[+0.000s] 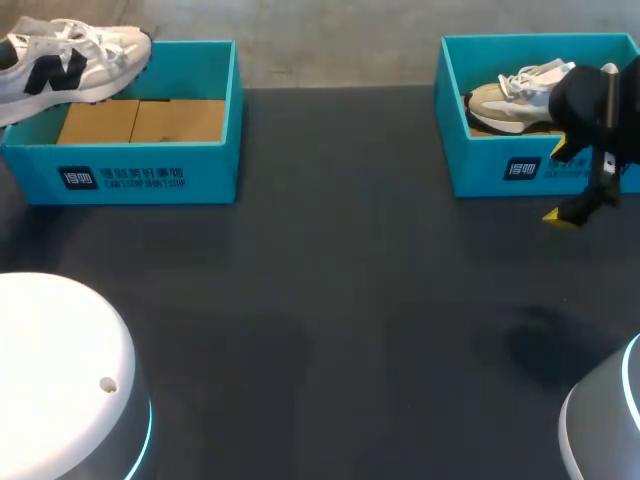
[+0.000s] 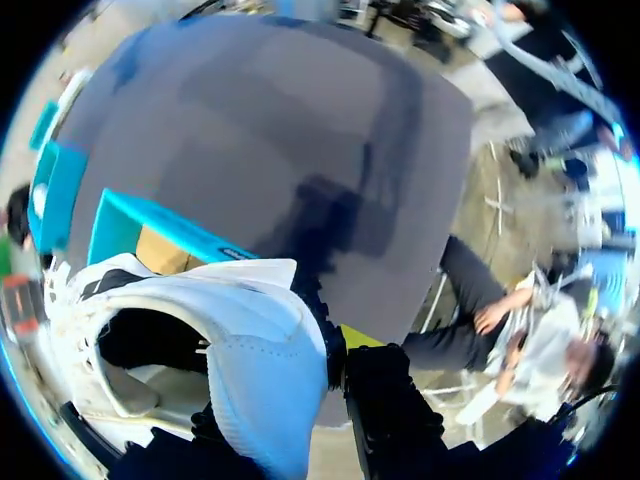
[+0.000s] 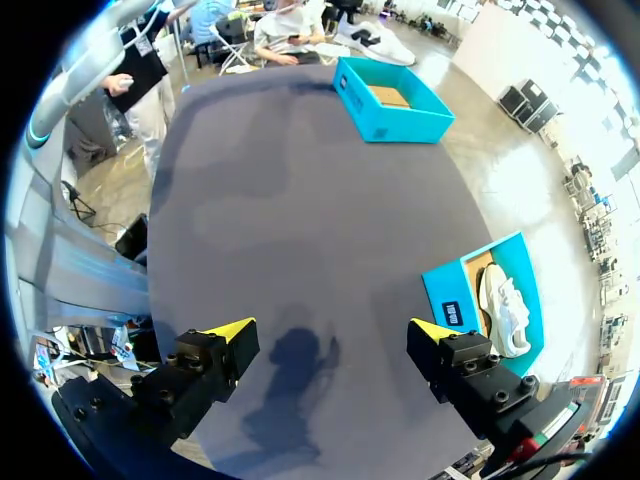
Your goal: Take the shoe out of the shoebox, open the shoe tongue, remove and reinsert the insole, then place the shoe into the shoebox
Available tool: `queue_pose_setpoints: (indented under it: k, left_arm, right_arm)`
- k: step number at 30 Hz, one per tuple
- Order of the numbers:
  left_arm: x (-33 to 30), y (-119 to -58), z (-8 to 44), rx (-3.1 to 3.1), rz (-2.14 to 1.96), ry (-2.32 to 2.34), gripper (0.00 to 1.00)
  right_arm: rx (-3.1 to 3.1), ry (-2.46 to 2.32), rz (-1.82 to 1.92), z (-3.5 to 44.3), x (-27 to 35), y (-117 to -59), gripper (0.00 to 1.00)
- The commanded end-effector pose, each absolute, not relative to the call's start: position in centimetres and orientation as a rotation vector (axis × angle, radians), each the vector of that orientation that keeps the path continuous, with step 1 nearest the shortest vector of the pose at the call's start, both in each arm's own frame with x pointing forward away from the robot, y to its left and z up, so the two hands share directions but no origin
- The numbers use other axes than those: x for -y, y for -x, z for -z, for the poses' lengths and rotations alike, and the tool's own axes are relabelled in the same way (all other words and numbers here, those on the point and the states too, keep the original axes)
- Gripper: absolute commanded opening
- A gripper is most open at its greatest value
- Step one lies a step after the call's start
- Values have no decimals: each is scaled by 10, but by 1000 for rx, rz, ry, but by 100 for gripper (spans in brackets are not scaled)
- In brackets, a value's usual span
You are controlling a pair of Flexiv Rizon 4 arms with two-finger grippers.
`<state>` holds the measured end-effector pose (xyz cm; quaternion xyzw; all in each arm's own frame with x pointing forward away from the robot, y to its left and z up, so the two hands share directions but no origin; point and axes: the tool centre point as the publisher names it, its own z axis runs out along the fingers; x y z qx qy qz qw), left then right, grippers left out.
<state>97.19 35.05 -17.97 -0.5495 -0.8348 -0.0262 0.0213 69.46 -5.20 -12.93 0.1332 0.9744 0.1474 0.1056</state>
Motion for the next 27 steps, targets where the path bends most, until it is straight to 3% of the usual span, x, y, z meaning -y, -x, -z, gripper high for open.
queue_pose_setpoints:
  k: [1,27]
  left_arm:
    - [-355,-971,178,2306,21,2105,0]
    - [-348,-991,189,2268,50,2148,0]
  right_arm:
    - [-2875,-393,-432,130,51,-697,100]
    - [-2875,-393,-432,130,51,-697,100]
